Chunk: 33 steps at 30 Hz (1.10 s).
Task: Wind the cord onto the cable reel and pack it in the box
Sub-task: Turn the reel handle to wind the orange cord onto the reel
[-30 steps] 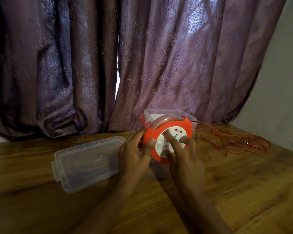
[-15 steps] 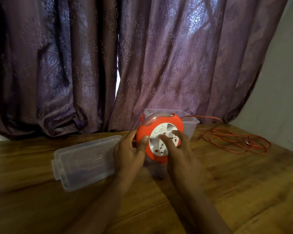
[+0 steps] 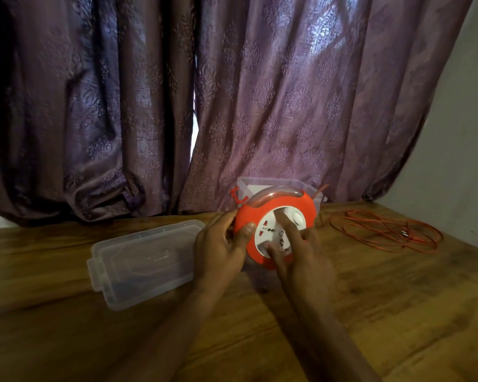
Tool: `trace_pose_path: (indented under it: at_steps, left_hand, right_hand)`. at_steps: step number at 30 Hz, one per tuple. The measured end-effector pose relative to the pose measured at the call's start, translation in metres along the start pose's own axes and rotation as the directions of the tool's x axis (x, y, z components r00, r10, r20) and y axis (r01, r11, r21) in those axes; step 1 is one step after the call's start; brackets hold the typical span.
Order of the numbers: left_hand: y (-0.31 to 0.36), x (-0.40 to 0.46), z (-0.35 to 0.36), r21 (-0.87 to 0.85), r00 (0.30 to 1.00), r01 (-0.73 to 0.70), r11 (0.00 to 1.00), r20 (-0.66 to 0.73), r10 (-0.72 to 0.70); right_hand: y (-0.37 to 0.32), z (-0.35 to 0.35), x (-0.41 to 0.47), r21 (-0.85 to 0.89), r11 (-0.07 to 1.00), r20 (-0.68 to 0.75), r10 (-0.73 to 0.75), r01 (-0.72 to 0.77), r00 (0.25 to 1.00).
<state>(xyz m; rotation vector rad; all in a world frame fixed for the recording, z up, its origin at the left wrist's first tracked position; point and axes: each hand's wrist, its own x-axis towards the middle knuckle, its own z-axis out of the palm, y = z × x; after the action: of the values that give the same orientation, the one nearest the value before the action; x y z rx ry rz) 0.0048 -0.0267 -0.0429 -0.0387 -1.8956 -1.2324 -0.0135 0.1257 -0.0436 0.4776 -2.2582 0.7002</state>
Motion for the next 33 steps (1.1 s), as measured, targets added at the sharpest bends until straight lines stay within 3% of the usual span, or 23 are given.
trace_pose_path:
  at_steps: [3, 9, 17, 22, 28, 33]
  left_hand:
    - [0.003, -0.003, 0.003, 0.026, 1.0, -0.026, 0.999, 0.001, 0.026]
    - [0.0, 0.005, -0.002, 0.045, 0.999, 0.026, 0.999, -0.04, -0.024]
    - [-0.008, 0.015, -0.009, -0.018, 0.996, 0.078, 0.997, -0.03, -0.078]
    - [-0.011, 0.021, -0.014, -0.071, 0.996, 0.068, 0.995, 0.055, -0.064]
    - [-0.002, 0.02, -0.016, -0.051, 0.995, -0.006, 0.999, 0.102, 0.011]
    - [0.0, 0.015, -0.01, 0.006, 0.993, -0.046, 0.999, 0.108, 0.045]
  right_hand:
    - [0.003, 0.001, -0.002, 0.054, 0.997, -0.033, 0.051, -0.049, 0.998]
    - [-0.002, -0.003, 0.002, 0.075, 0.996, -0.116, -0.036, 0.045, 0.993]
    - [-0.015, -0.003, -0.003, -0.078, 0.939, 0.102, -0.326, 0.334, 0.94]
    - [-0.009, -0.003, -0.002, -0.144, 0.922, 0.097, -0.349, 0.36, 0.932]
    - [-0.011, -0.005, -0.001, -0.169, 0.942, 0.102, -0.275, 0.289, 0.956]
    - [-0.005, -0.003, -0.001, -0.032, 0.998, 0.04, -0.06, 0.061, 0.997]
